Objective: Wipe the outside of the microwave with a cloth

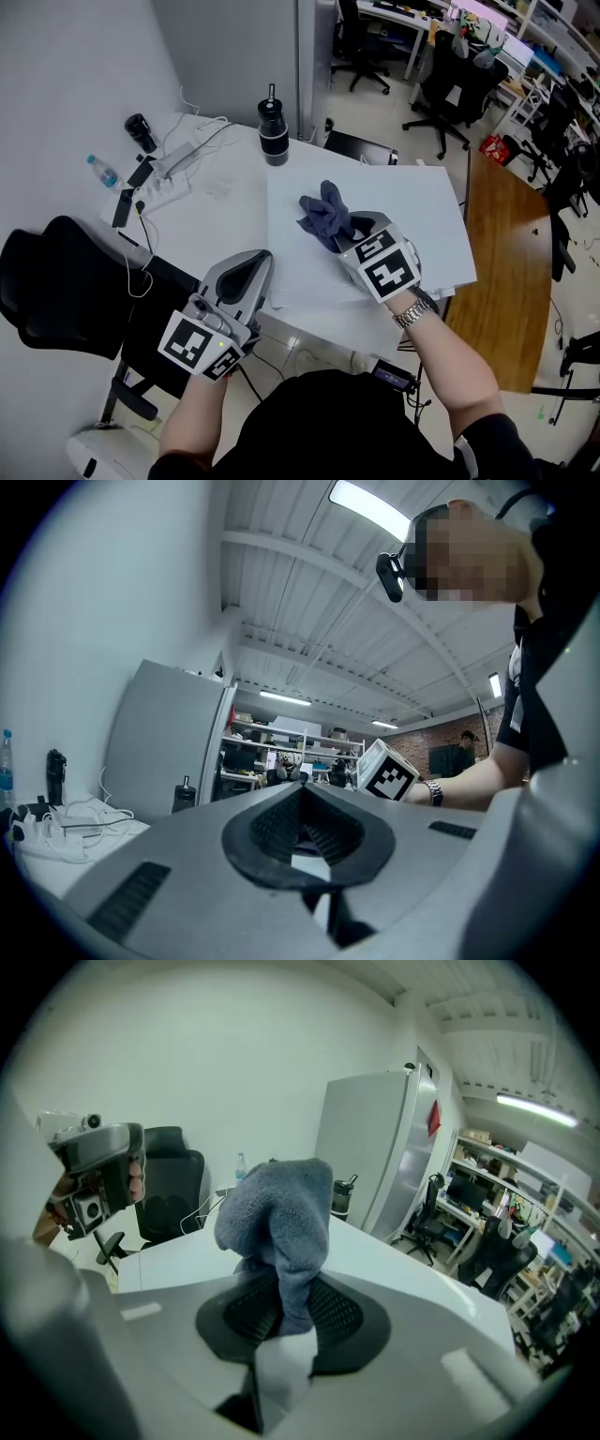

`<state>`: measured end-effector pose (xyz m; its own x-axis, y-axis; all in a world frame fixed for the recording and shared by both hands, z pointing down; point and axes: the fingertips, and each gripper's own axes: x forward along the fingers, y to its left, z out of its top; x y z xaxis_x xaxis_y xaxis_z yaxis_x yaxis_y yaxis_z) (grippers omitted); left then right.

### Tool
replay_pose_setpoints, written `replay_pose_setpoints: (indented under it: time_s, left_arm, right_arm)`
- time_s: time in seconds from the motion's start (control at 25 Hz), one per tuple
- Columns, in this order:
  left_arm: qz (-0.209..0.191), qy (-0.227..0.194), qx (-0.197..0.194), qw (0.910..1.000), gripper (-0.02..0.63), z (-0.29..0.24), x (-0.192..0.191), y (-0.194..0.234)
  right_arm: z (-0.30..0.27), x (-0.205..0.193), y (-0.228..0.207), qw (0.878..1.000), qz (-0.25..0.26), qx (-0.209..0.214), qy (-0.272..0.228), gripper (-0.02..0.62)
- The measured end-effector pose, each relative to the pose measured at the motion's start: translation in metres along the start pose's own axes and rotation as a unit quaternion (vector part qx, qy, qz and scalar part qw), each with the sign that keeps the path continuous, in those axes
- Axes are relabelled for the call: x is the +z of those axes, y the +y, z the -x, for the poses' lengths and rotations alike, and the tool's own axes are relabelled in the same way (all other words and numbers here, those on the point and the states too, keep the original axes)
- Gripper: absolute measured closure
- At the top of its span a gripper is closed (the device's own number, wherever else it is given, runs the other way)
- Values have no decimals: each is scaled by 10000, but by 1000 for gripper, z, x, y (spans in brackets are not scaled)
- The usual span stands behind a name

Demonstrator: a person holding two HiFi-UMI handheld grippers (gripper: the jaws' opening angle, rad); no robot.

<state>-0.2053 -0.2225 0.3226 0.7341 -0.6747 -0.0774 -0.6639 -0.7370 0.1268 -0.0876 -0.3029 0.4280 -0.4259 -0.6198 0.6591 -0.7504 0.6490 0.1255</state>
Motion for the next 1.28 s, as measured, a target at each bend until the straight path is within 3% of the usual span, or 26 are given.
replay_pose_setpoints:
  time_s: [1.28]
  left_arm:
    - [-362,478,-80,9982,601,-110,-10,-135]
  right_arm:
    - [99,-112,-162,9975,-543,-380,-250,512]
